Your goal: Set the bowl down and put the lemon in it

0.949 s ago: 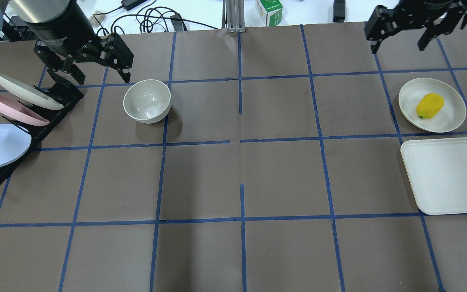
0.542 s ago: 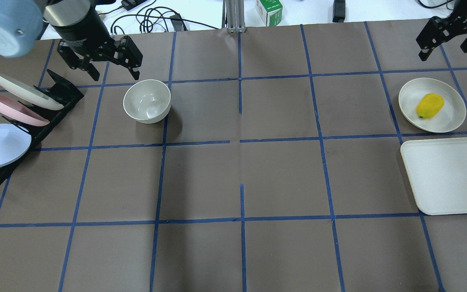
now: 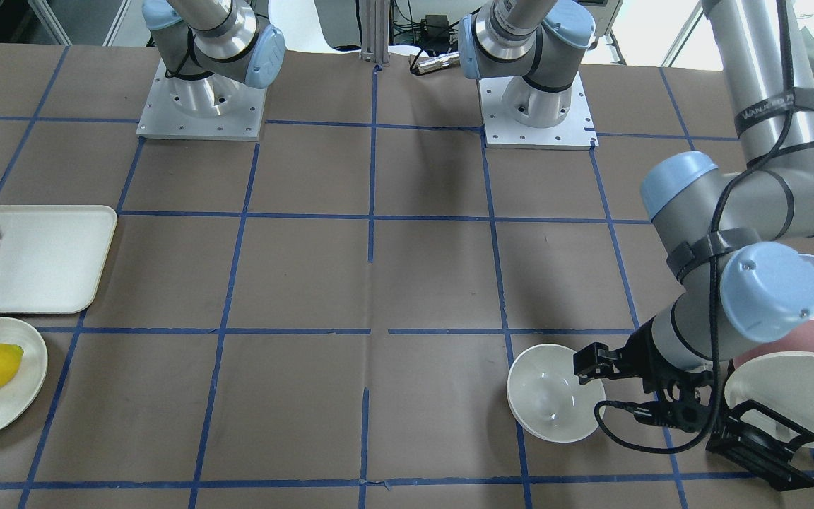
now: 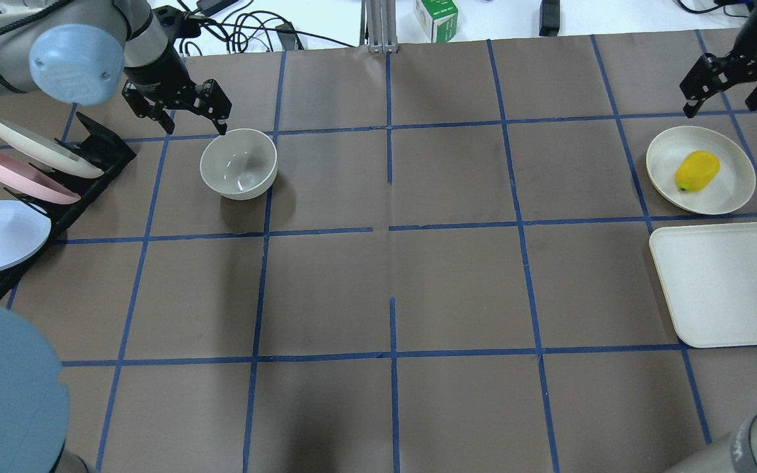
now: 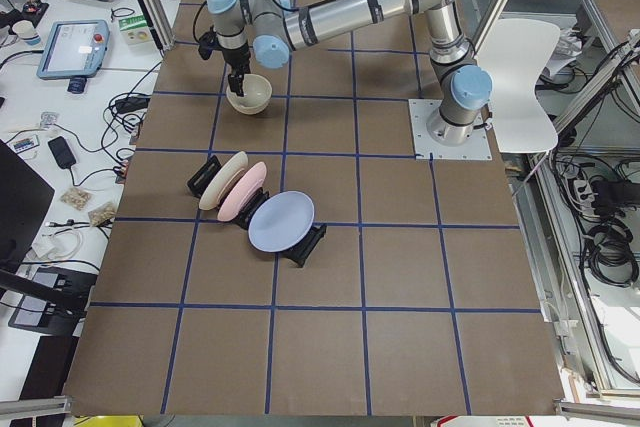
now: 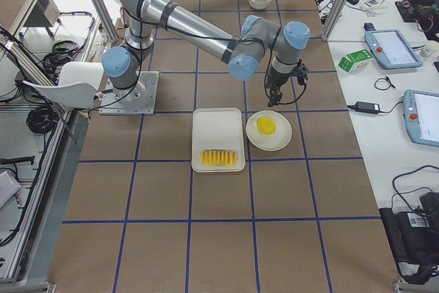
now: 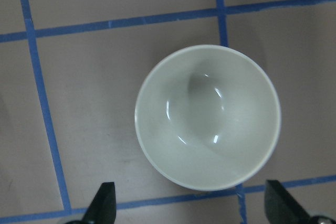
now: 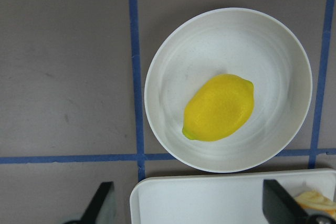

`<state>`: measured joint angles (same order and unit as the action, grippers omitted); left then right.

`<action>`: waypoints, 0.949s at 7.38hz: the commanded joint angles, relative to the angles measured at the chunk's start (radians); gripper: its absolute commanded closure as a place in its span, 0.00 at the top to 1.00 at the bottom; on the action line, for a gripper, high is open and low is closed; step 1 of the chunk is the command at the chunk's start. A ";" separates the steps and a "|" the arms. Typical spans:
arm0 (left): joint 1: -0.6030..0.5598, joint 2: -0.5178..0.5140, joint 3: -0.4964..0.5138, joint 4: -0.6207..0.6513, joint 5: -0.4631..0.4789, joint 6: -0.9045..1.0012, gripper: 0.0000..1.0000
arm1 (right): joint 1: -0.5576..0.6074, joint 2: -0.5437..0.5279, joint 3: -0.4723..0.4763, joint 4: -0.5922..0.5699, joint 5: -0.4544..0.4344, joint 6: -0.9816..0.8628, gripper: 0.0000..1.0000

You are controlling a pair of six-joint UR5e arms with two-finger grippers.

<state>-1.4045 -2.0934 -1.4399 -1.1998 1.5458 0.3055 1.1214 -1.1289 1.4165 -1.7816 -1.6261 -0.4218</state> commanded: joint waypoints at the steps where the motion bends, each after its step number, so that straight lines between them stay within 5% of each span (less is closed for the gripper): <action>1: 0.016 -0.054 -0.046 0.051 -0.009 0.026 1.00 | -0.025 0.063 0.069 -0.176 0.003 0.026 1.00; 2: 0.016 -0.074 -0.036 0.064 -0.010 0.020 0.99 | -0.032 0.104 0.100 -0.284 0.002 0.052 1.00; 5: 0.022 -0.103 -0.022 0.081 -0.019 0.011 0.00 | -0.040 0.144 0.119 -0.317 0.003 0.066 1.00; 7: 0.022 -0.083 -0.022 0.069 -0.052 -0.003 0.00 | -0.052 0.141 0.143 -0.309 0.002 0.066 1.00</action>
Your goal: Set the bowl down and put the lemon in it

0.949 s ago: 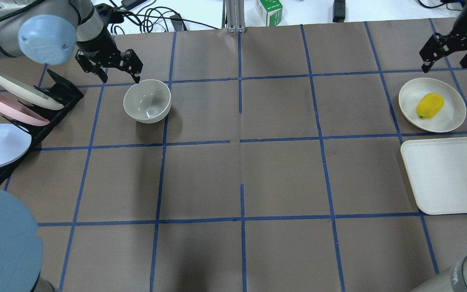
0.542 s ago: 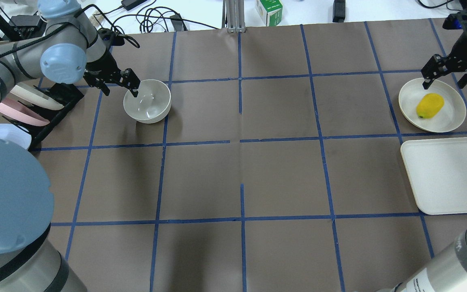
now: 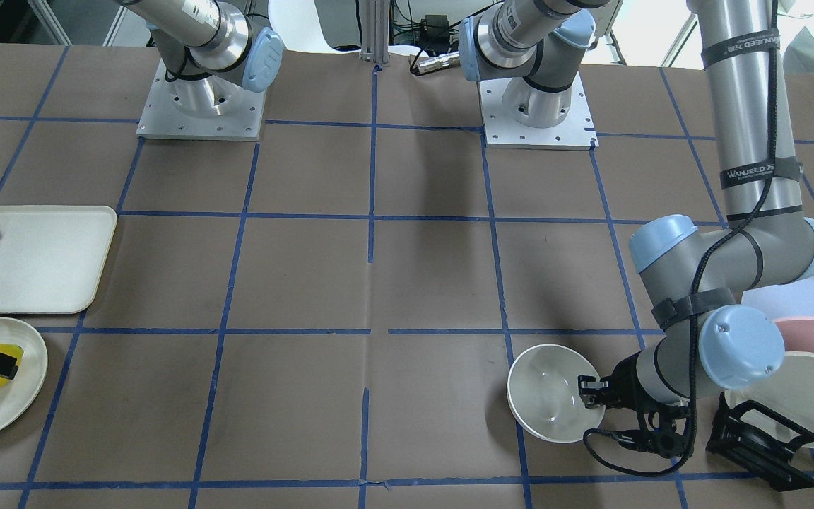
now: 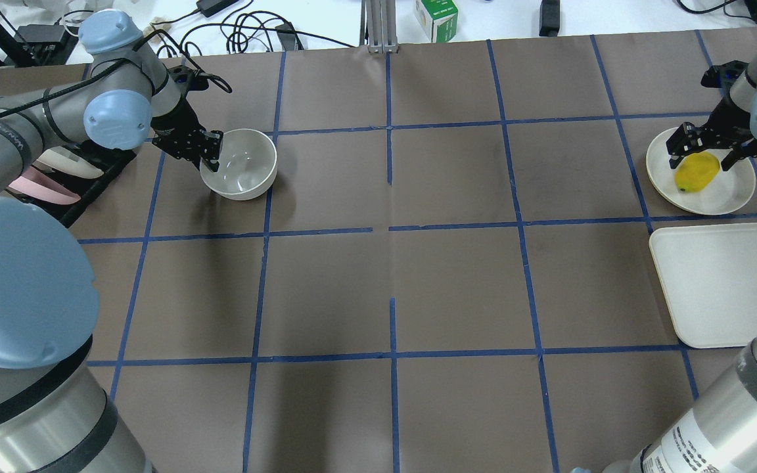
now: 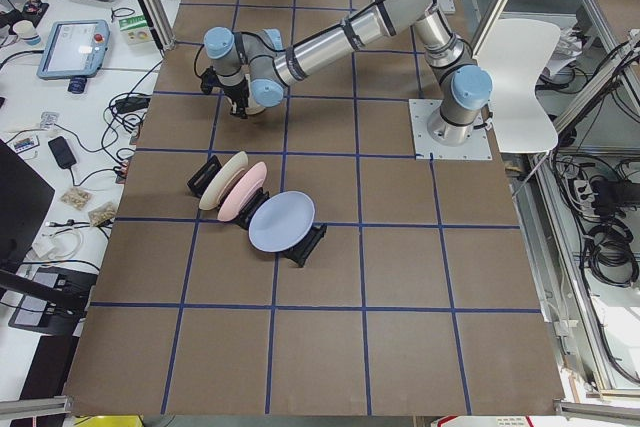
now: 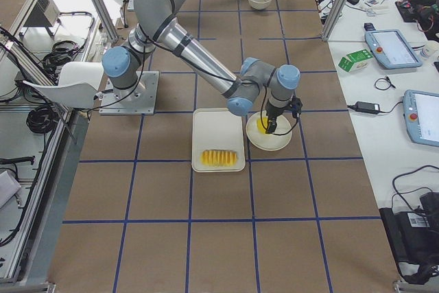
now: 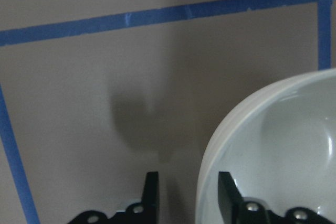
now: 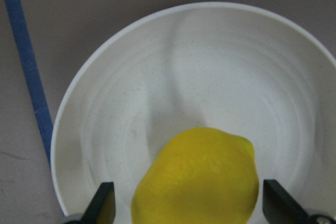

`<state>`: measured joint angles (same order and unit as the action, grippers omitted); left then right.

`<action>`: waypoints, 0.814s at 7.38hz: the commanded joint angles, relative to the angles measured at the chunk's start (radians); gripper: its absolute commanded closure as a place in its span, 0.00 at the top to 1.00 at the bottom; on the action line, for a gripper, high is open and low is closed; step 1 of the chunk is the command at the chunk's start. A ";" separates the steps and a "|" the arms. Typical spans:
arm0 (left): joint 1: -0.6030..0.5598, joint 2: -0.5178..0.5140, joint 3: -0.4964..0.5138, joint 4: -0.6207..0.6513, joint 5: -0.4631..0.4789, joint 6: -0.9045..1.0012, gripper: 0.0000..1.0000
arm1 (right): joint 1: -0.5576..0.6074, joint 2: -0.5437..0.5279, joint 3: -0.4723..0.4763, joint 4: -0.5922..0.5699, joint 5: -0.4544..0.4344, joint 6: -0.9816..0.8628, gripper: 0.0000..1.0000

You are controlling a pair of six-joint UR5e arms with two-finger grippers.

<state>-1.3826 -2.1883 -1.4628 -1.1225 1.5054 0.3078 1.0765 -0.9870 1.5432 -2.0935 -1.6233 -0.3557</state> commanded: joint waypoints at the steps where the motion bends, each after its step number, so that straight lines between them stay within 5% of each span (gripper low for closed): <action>1: -0.003 0.024 -0.001 -0.022 -0.014 -0.050 0.00 | -0.024 -0.002 0.021 0.000 0.002 -0.011 0.80; 3: -0.030 0.080 0.010 -0.109 -0.090 -0.174 0.00 | -0.024 -0.004 0.012 -0.005 0.002 -0.014 0.19; 4: -0.068 0.123 -0.010 -0.146 -0.187 -0.223 0.00 | -0.024 -0.010 0.005 0.000 0.002 -0.012 0.12; 6: -0.256 0.157 -0.089 -0.087 -0.203 -0.379 0.00 | -0.015 -0.071 0.003 0.007 0.002 -0.006 0.10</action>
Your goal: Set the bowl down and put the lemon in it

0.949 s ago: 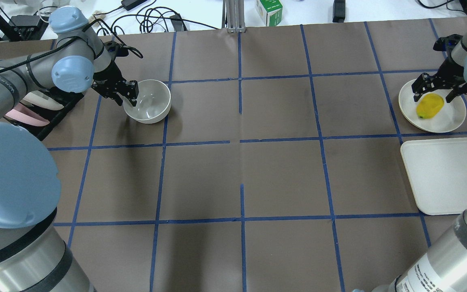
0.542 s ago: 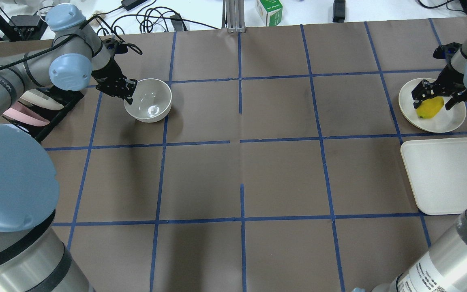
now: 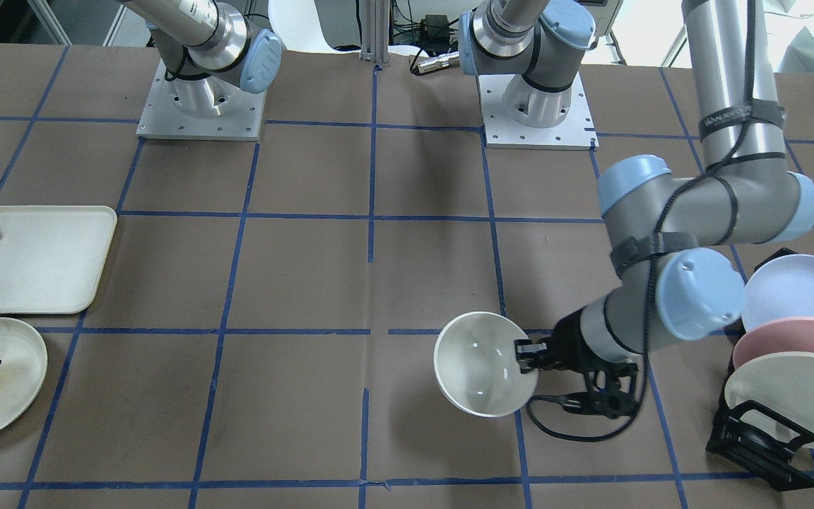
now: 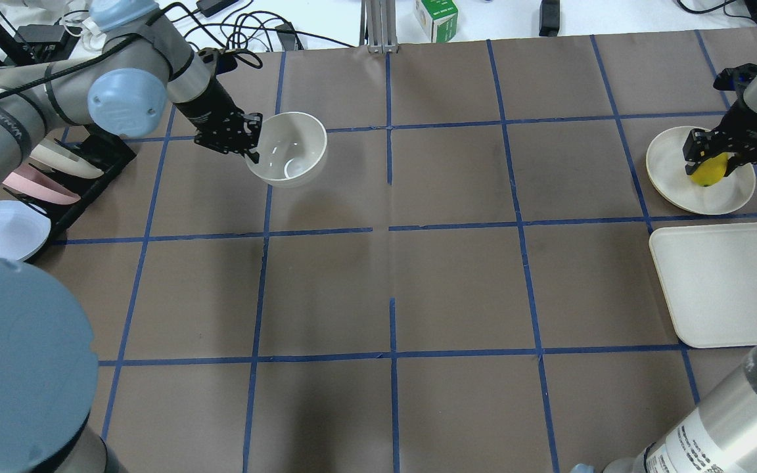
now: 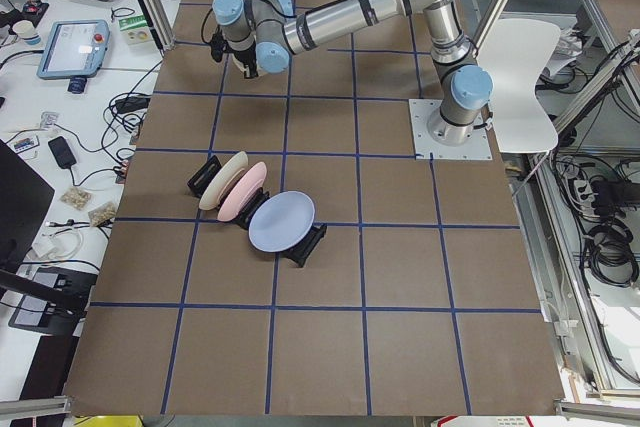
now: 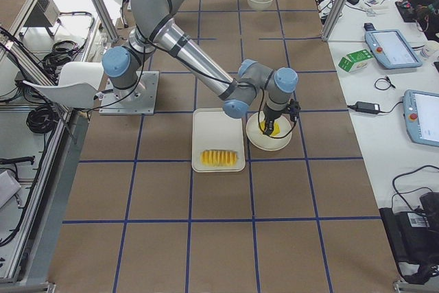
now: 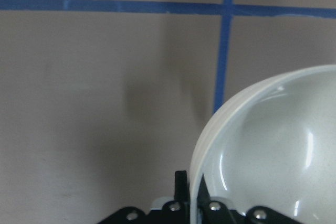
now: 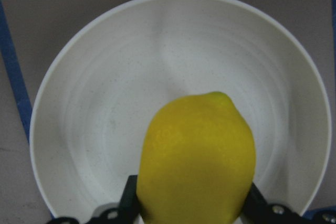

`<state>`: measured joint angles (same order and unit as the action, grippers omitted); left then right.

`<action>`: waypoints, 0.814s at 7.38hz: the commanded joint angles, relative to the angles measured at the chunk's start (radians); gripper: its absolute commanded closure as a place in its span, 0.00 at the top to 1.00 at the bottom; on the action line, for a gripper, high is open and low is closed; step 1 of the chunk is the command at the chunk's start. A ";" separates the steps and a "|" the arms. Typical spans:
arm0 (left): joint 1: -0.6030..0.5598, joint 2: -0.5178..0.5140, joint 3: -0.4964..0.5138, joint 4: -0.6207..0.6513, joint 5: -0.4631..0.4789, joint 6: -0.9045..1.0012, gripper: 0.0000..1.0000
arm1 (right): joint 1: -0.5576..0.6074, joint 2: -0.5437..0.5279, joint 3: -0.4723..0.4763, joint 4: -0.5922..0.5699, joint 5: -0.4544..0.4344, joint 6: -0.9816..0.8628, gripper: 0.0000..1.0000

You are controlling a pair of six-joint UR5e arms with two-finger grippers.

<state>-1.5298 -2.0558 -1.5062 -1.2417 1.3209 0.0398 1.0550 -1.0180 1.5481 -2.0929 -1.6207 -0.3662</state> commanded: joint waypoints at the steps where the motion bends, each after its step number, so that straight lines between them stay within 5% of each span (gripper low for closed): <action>1: -0.174 0.028 -0.090 0.138 -0.011 -0.167 0.00 | 0.013 -0.080 -0.002 0.010 0.021 0.007 0.12; 4: -0.254 0.008 -0.230 0.426 0.115 -0.256 0.00 | 0.193 -0.198 -0.002 0.105 0.044 0.015 0.10; 6: -0.254 0.014 -0.232 0.426 0.118 -0.258 0.00 | 0.365 -0.203 -0.002 0.120 0.083 0.094 0.07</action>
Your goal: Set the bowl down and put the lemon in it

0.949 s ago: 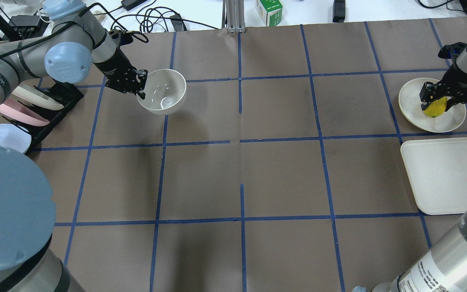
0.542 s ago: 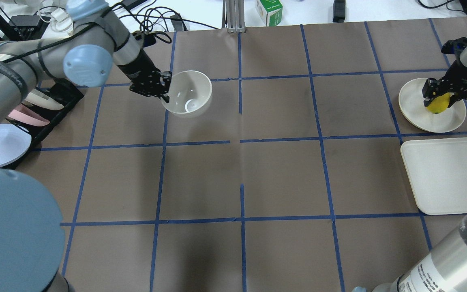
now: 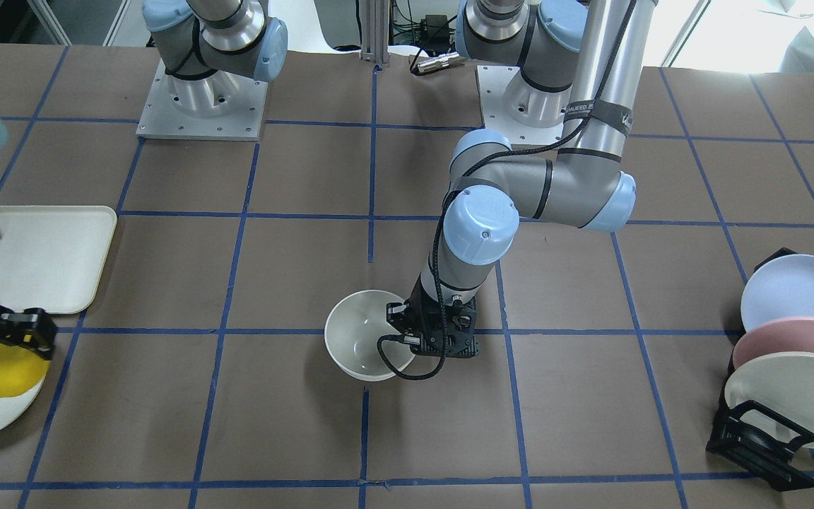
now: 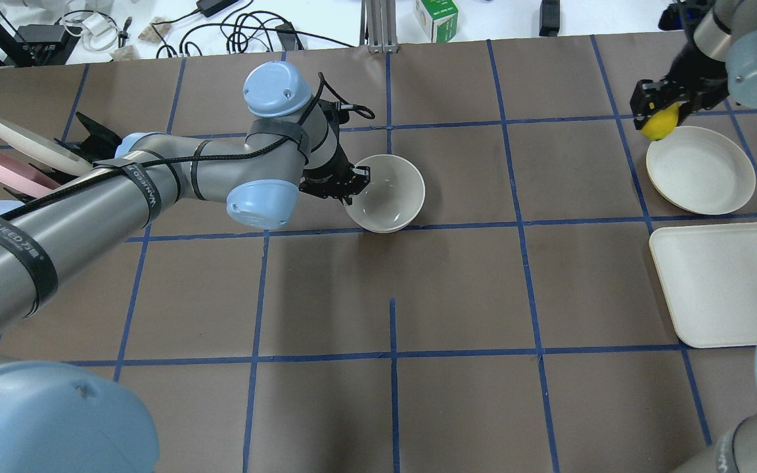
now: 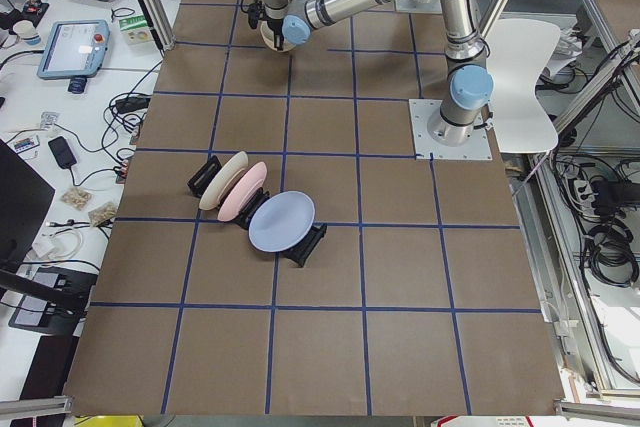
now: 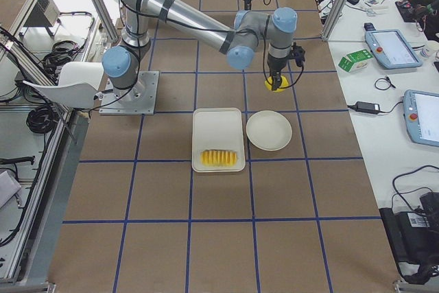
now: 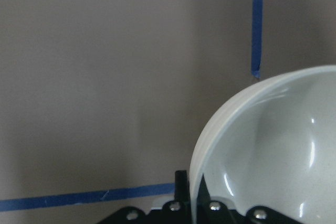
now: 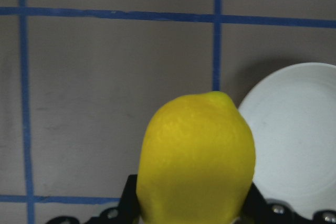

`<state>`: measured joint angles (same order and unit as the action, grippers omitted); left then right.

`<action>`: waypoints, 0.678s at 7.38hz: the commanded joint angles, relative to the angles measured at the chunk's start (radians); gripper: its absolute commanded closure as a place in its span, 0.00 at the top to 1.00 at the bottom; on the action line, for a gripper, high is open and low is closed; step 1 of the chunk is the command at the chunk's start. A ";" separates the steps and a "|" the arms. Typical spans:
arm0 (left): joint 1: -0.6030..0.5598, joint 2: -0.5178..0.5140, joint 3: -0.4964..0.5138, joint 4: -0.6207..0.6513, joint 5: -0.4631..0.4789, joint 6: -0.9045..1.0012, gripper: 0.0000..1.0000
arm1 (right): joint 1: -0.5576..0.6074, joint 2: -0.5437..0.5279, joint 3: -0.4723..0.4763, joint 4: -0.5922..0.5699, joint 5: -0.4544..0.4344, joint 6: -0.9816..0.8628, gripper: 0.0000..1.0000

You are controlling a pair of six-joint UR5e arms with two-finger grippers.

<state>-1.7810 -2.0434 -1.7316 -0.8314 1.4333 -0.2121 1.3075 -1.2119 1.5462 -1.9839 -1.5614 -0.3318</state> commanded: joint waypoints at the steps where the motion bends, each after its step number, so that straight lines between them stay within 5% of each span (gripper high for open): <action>1: -0.003 -0.001 -0.008 0.017 0.006 -0.021 0.83 | 0.216 -0.008 0.000 0.001 0.026 0.177 0.04; 2: 0.011 0.017 0.009 0.002 0.009 -0.032 1.00 | 0.308 0.000 0.000 -0.015 0.029 0.285 0.03; 5: 0.100 0.168 0.110 -0.304 0.016 0.142 1.00 | 0.442 0.037 0.003 -0.055 0.075 0.515 0.00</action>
<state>-1.7189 -1.9452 -1.6758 -0.9802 1.4429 -0.1655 1.6879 -1.1998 1.5468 -2.0293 -1.5203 0.0610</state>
